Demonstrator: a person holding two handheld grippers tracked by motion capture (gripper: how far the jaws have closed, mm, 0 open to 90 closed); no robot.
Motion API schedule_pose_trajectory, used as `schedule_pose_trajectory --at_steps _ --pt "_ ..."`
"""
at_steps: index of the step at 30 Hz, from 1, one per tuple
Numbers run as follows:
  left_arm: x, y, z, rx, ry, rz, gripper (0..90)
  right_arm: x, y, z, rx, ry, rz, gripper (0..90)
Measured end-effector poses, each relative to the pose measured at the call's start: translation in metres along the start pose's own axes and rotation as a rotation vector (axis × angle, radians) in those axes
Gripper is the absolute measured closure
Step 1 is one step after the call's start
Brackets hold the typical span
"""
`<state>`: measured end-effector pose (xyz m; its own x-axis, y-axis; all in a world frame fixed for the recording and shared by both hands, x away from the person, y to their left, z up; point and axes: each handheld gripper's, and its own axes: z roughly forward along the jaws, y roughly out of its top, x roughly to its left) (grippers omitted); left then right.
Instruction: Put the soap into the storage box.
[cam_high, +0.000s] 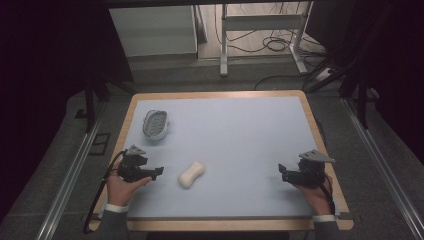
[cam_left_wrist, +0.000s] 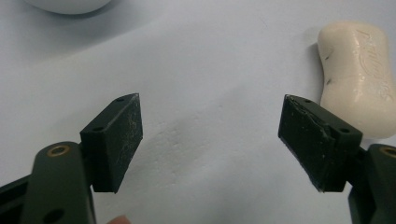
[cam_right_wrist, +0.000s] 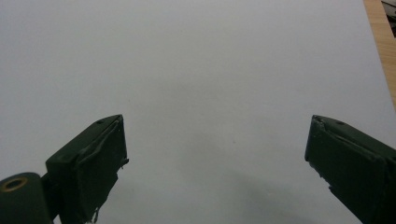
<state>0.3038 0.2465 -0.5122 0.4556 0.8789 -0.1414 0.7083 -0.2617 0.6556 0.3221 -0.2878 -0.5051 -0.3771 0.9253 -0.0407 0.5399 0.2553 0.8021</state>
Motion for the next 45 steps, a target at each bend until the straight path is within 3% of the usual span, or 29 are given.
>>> schedule_pose_trajectory --at_steps 15,20,26,35,45 --pt "-0.005 0.003 -0.004 -0.005 0.033 0.001 22.5 -0.008 -0.004 -0.004 0.004 0.004 0.007 5.5" --pt "-0.008 0.006 -0.009 -0.009 0.019 -0.003 22.2 -0.01 -0.005 -0.004 0.008 0.001 0.006 5.5" --pt "-0.009 0.01 -0.019 -0.013 0.039 -0.01 21.2 -0.013 -0.007 -0.006 0.008 0.002 0.003 5.7" --pt "-0.018 0.027 -0.039 0.012 0.001 0.043 20.2 -0.015 -0.007 -0.011 -0.001 -0.007 0.009 5.9" --pt "-0.029 0.043 -0.042 0.056 0.003 0.097 19.6 -0.016 -0.009 -0.012 0.009 -0.011 0.006 6.0"
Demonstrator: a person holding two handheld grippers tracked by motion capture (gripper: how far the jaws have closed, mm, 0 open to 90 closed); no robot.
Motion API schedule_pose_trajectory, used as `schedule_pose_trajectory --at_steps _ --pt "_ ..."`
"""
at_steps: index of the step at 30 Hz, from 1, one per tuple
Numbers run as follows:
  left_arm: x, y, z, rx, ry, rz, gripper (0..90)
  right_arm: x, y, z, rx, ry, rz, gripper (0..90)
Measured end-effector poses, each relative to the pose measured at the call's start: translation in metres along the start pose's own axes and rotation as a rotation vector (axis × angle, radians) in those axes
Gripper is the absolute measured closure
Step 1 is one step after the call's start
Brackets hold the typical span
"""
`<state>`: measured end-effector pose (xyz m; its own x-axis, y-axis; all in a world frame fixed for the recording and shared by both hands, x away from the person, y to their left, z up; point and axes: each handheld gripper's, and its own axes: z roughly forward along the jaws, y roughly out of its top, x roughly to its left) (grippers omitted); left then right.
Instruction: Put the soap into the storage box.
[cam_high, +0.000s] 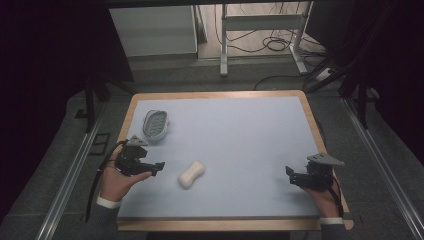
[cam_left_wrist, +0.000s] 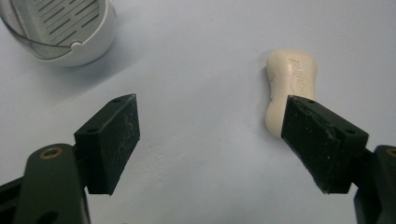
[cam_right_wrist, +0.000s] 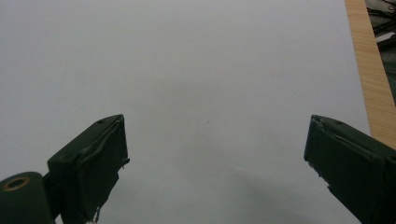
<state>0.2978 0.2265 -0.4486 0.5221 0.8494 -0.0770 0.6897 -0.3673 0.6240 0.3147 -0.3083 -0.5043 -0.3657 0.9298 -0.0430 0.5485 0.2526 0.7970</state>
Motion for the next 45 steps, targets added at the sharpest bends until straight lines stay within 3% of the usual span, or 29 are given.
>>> schedule_pose_trajectory --at_steps 21,45 --pt "-0.021 0.016 0.015 0.077 -0.017 0.071 19.7 -0.002 -0.001 -0.002 0.0 -0.01 0.005 6.7" --pt "-0.056 0.031 0.052 0.154 -0.048 0.153 19.8 0.0 -0.002 0.0 0.012 -0.001 -0.009 6.9"
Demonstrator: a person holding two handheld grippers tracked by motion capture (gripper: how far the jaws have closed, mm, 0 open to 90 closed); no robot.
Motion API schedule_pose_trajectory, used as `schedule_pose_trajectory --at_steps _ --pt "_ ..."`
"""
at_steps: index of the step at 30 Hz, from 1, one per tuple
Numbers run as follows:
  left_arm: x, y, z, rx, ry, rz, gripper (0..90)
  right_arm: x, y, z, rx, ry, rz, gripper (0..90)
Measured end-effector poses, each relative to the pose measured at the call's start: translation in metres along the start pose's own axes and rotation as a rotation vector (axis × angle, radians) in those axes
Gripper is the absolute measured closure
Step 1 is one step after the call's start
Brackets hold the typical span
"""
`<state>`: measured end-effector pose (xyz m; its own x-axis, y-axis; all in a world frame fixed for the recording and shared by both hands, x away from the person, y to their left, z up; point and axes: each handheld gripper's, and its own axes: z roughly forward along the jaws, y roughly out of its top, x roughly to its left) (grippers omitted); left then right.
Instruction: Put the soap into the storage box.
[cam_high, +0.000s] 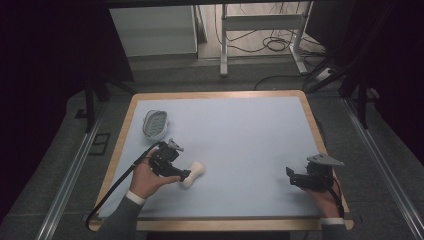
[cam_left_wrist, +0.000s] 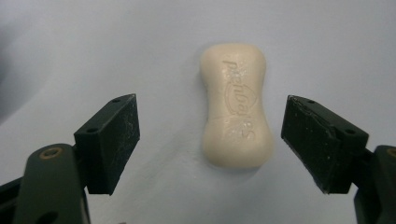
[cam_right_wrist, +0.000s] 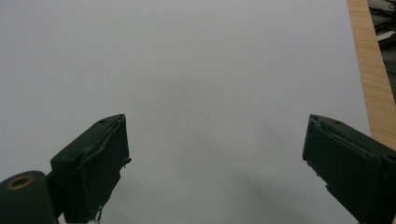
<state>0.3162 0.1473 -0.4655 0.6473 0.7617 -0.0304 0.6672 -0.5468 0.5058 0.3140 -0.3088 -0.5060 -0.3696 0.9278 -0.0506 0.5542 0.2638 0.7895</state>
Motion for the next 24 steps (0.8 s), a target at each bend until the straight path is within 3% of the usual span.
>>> schedule_pose_trajectory --at_steps 12,24 --pt "-0.016 0.011 0.022 0.046 0.0 0.042 20.4 -0.001 -0.001 0.0 0.005 -0.011 0.001 7.0" --pt "-0.019 0.013 0.037 0.076 0.008 0.042 21.3 -0.002 -0.001 0.001 0.011 -0.014 0.0 6.9"
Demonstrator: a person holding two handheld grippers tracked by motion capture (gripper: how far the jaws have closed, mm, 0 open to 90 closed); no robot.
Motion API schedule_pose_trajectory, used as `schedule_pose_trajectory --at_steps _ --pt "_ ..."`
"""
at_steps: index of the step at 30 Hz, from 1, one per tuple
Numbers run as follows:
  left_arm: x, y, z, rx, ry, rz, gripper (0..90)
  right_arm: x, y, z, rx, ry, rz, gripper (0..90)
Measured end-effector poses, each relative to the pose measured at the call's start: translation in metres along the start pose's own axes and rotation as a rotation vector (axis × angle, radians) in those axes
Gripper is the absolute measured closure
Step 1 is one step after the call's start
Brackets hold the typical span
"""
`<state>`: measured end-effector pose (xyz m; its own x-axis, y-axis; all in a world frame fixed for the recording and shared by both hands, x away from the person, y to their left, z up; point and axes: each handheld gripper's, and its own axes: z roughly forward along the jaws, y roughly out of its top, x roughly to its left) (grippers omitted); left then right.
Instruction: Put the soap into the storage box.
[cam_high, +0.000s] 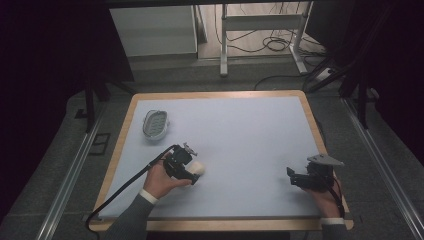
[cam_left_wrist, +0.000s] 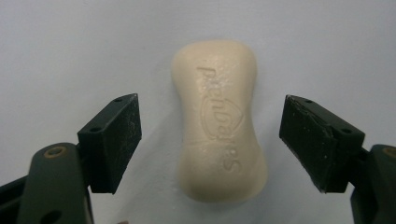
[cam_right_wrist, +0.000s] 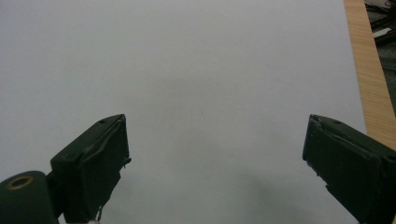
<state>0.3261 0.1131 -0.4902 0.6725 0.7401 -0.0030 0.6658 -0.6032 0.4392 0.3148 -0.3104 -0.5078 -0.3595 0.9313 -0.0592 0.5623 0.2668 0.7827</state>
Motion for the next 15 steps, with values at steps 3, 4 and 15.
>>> schedule_pose_trajectory --at_steps 3,4,15 --pt "0.001 0.001 0.006 0.015 0.013 -0.007 21.4 0.0 0.0 0.0 0.001 -0.001 0.001 6.9" --pt "0.001 0.001 0.007 0.015 0.014 -0.007 21.6 0.0 0.0 0.0 0.001 -0.001 0.001 6.9" --pt "-0.001 0.003 0.021 0.059 0.028 0.003 28.5 -0.001 0.0 -0.001 -0.005 -0.002 0.003 6.9"
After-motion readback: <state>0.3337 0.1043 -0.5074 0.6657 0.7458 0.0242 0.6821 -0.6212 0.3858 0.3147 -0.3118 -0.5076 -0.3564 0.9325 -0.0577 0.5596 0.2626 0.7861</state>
